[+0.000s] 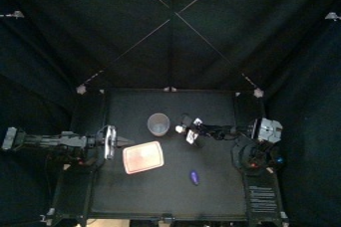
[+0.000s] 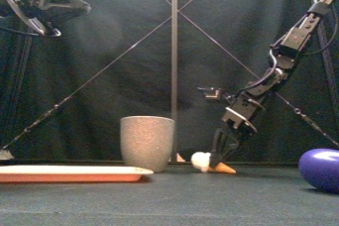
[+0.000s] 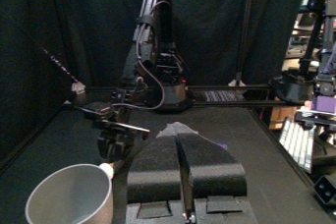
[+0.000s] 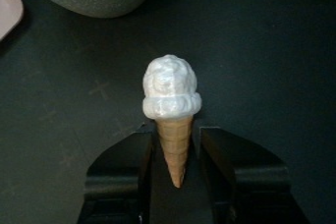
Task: Pick the ice cream then place it in the grey bowl
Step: Place ice cream in the grey bowl
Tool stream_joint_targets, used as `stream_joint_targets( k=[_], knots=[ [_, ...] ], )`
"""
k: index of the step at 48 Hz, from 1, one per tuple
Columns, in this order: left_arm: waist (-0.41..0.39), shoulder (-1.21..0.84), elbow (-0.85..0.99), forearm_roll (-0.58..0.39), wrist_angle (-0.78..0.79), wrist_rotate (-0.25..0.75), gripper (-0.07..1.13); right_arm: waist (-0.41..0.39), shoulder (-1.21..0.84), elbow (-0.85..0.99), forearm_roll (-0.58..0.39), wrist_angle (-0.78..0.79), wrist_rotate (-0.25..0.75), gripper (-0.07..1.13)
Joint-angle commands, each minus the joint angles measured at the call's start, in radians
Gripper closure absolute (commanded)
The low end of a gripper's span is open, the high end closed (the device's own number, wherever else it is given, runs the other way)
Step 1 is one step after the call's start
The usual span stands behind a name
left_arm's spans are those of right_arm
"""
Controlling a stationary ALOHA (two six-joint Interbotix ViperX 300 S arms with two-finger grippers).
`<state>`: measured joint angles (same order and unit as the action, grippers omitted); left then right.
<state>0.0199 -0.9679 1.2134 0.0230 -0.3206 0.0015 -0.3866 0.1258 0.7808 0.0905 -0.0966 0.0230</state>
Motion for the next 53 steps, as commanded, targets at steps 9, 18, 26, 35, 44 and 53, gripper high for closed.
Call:
stream_joint_targets(
  k=[9,18,26,35,44,53],
  knots=[
    [0.002,0.003,-0.014,0.003,-0.003,0.002,1.09,0.006,-0.092,-0.032,0.000,-0.003,-0.002,0.47],
    [0.002,0.003,-0.012,0.003,-0.002,0.002,1.09,0.040,-0.255,-0.075,-0.002,0.028,-0.002,0.47],
    [0.002,0.003,-0.012,0.003,-0.002,0.002,1.09,0.077,-0.327,-0.130,0.002,0.032,0.000,0.47],
    [0.000,0.003,-0.011,0.003,-0.002,0.002,1.09,0.132,-0.252,-0.219,-0.003,0.023,-0.008,0.47],
    [0.002,0.003,-0.011,0.003,-0.002,0.002,1.09,0.132,-0.133,-0.319,-0.041,-0.017,-0.006,0.47],
    [0.002,0.002,-0.011,0.002,-0.002,0.002,1.09,0.127,-0.057,-0.377,-0.072,-0.029,-0.003,0.43]
  ],
)
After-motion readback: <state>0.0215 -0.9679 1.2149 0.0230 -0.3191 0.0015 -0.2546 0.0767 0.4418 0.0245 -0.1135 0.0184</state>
